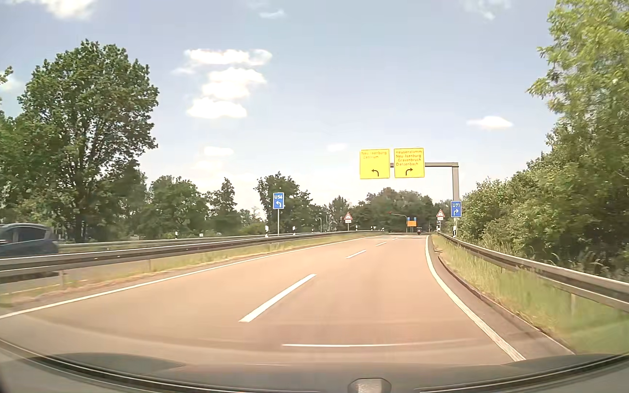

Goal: Follow the waypoints while adhering to traffic rules and regulations

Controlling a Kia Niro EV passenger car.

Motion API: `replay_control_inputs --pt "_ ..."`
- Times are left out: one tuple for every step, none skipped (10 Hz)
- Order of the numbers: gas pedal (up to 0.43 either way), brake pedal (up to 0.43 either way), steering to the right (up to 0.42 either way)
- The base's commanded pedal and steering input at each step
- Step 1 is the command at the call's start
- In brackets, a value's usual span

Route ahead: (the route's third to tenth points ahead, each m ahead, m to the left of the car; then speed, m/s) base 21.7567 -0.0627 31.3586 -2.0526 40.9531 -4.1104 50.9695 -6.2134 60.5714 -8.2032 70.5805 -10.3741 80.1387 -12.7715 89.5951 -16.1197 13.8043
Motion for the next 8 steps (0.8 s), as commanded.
replay_control_inputs --pt "0.209 0.030 0.061" --pt "0.209 0.030 0.057" --pt "0.209 0.030 0.055" --pt "0.209 0.030 0.053" --pt "0.209 0.030 0.051" --pt "0.209 0.030 0.049" --pt "0.209 0.030 0.046" --pt "0.209 0.030 0.040"
